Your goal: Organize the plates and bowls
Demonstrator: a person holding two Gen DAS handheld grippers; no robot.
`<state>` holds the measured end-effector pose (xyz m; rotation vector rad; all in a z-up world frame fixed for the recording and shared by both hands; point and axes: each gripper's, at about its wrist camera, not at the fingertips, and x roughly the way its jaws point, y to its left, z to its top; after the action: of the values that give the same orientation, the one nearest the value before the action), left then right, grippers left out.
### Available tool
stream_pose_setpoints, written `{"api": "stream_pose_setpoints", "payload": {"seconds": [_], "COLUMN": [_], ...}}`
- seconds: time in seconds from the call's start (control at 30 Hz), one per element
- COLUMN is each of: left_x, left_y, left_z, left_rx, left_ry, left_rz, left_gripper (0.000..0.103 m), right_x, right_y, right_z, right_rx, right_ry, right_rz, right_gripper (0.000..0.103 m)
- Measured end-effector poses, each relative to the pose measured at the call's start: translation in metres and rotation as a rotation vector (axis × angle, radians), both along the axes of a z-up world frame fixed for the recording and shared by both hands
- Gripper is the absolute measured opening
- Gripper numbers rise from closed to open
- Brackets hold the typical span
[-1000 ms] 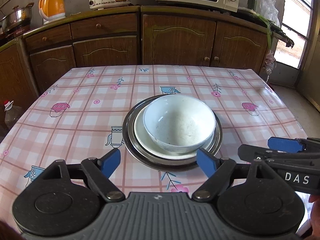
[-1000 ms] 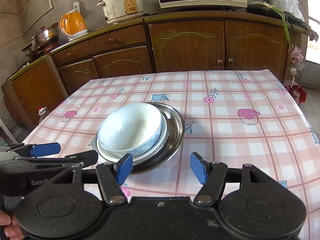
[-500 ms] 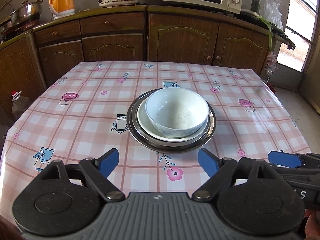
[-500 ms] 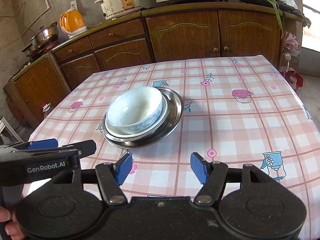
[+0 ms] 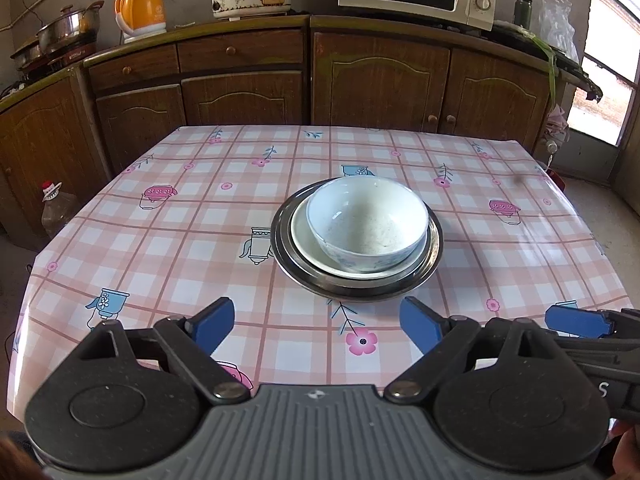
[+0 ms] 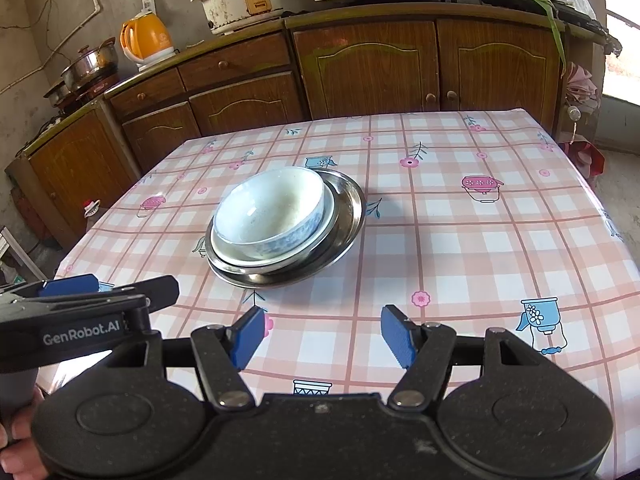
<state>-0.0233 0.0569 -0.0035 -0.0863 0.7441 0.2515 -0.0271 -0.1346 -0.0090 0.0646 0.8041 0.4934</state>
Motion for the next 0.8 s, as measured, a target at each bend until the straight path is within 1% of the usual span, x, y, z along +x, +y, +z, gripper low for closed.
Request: {"api": "stream_pose_setpoints", "payload": {"seconds": [0.2, 0.8], "left_x": [0.0, 0.006], "left_y": [0.0, 0.0], "left_z": [-0.001, -0.008], "left_rx": [-0.019, -0.009], "left_ry": [0.001, 0.021], "left_rz": [-0.018, -0.022], "left_gripper": [0.092, 0.094], "right_x": [0.003, 0.007], "right_y": [-0.001, -0.001], "right_z": [-0.004, -0.012], "right_rx": [-0.013, -0.024], "right_ry": [0.009, 0.03], "right_rz": [-0.015, -0.021], "right_gripper": [0.078, 0.078]}}
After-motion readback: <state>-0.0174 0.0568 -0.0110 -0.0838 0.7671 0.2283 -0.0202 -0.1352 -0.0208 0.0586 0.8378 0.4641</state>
